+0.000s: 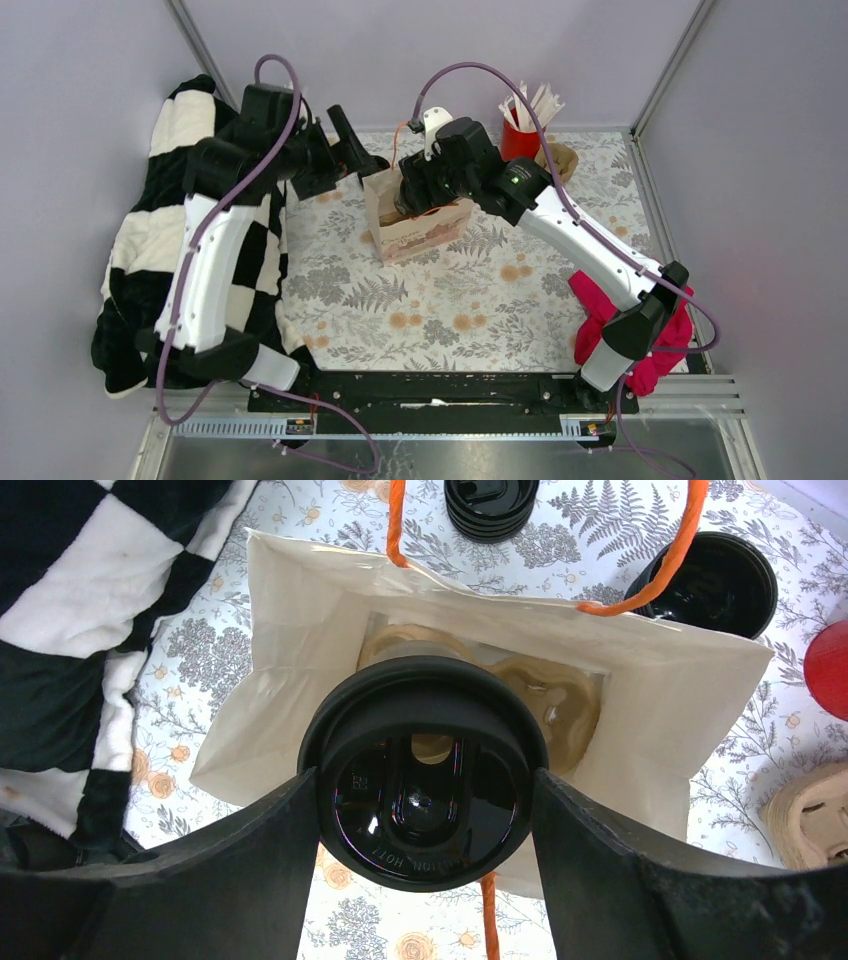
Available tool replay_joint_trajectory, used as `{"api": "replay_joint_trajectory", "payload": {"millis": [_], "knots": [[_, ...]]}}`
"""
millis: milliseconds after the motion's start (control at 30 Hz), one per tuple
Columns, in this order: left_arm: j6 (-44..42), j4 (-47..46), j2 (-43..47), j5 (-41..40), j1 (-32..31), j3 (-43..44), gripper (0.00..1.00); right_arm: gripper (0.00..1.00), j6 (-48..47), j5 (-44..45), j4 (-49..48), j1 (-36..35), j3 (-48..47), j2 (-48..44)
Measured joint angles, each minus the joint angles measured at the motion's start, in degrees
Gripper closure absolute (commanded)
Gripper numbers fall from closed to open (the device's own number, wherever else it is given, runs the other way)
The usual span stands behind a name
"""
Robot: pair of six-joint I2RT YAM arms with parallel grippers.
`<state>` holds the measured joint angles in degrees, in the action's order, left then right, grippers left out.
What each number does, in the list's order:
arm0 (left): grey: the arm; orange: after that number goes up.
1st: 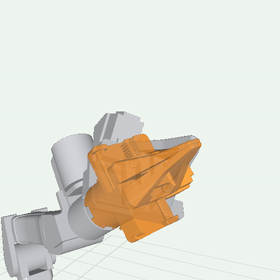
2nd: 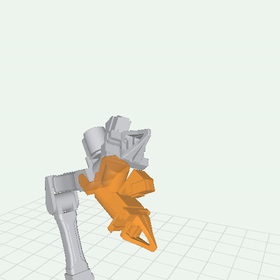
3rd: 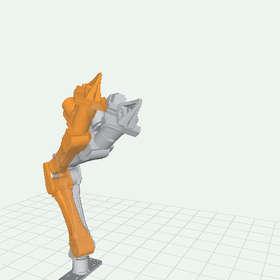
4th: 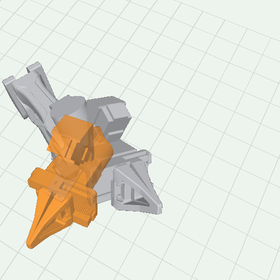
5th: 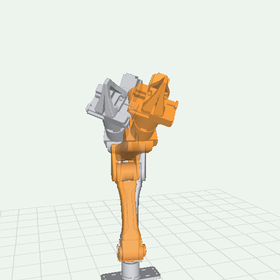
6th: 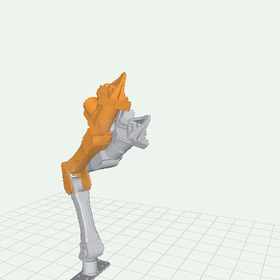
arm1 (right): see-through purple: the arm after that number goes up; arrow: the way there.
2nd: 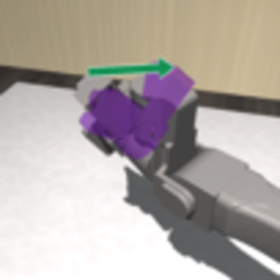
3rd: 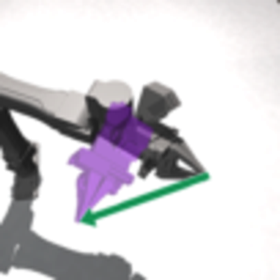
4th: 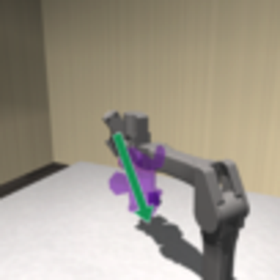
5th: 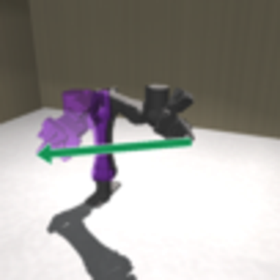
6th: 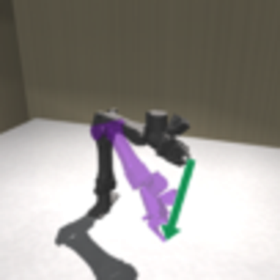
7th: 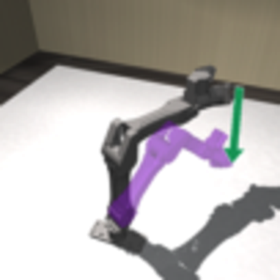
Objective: Pack the takeout coffee
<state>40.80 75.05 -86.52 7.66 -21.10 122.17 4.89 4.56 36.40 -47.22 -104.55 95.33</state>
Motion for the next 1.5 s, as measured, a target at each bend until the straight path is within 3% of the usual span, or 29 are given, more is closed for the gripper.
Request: {"api": "replay_joint_trajectory", "payload": {"millis": [167,433,900,1000,1233,1500], "knots": [[3.4,2.6,3.8,-8.3,-7.0,-3.4,0.14,0.95,0.5,0.9,-0.3,0.0,-0.1,0.3],[4.8,1.6,-8.6,-17.2,-11.5,-4.3,0.37,0.94,0.3,2.5,-0.6,0.0,0.0,0.3],[4.7,-4.7,-4.9,-22.8,-12.1,-16.4,0.62,0.94,0.3,2.5,-1.1,0.1,1.7,-1.1],[4.0,-6.0,-5.0,-23.9,-12.1,-16.7,0.76,0.95,-0.2,2.5,-1.1,0.1,1.7,-1.2],[-0.6,-8.5,-5.0,-26.0,-12.1,-17.2,0.98,0.97,-4.6,2.4,-1.2,0.1,3.0,-2.5],[-5.8,-16.3,0.9,-24.2,-12.8,-26.4,1.0,1.0,-11.1,1.0,-3.2,0.1,10.3,-7.5]]}}
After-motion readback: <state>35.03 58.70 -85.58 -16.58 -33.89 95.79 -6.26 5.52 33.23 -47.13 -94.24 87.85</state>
